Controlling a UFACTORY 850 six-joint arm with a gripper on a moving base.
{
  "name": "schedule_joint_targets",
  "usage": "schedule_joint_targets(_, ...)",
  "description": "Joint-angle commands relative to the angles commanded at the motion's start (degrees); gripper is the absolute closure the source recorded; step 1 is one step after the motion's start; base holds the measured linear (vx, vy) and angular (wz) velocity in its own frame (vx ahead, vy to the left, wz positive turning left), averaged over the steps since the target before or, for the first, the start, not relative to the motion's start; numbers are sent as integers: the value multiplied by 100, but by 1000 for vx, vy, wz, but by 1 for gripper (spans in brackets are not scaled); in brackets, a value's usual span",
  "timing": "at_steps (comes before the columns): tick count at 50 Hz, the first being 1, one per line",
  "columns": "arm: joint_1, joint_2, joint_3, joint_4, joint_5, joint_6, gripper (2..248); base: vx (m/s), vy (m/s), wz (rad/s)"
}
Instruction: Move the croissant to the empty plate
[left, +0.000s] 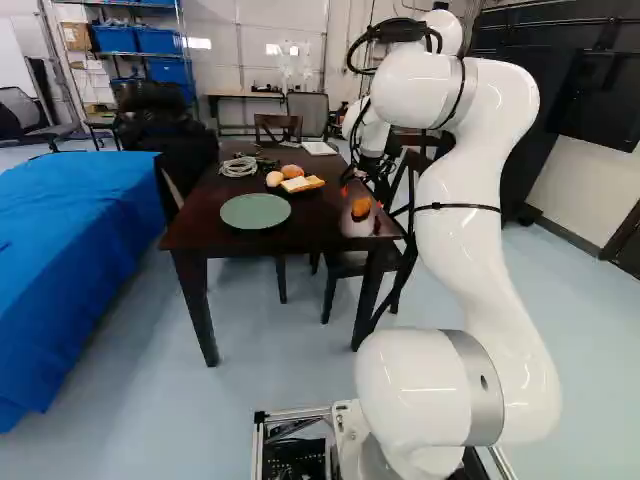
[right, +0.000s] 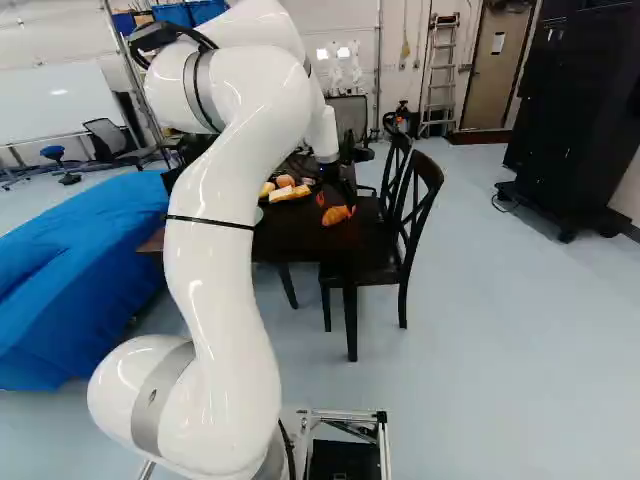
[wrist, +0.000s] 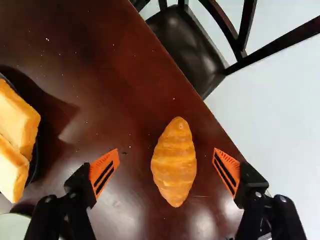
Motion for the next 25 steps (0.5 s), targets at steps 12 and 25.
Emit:
schedule_joint_targets(12, -51, -11, -17, 0, 0, 0, 3, 0, 0, 0)
schedule_joint_targets(25, -121, -27, -41, 0, -57, 0, 3, 0, 0, 0)
